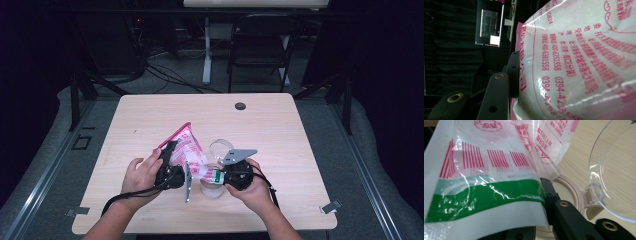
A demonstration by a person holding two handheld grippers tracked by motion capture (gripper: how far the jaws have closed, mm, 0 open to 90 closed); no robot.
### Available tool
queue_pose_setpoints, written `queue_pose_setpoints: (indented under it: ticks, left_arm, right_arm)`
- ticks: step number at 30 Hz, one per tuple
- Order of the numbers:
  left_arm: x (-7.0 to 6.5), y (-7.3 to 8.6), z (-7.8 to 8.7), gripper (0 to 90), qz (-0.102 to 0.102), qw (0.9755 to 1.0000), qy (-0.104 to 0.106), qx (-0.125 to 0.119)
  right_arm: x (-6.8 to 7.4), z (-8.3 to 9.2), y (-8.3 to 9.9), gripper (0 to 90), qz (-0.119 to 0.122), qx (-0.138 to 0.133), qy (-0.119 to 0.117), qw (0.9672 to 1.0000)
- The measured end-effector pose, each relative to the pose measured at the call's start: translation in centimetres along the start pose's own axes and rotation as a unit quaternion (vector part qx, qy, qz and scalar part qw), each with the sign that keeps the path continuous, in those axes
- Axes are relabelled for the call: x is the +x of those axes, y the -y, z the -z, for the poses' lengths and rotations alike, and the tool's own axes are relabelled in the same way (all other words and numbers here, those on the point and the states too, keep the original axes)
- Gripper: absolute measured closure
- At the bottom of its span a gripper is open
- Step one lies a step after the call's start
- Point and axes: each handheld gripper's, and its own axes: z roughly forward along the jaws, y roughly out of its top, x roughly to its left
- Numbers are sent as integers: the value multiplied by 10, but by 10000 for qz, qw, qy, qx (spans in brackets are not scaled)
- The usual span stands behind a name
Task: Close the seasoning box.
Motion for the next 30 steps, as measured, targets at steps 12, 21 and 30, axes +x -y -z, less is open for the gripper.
queue_pose_setpoints:
  ticks: [12, 21, 30]
  left_arm:
    - [3, -3, 1, 620, -36, 10000, -60, -38]
    - [3, -3, 1, 620, -14, 10000, -25, -29]
    - [3, -3, 1, 620, -40, 10000, -35, -38]
  right_arm:
    - [0, 1, 0, 900, 8, -7, 15, 10000]
    - [-1, 1, 0, 900, 8, 6, 14, 10000]
    - [0, 0, 0, 900, 10, 8, 21, 10000]
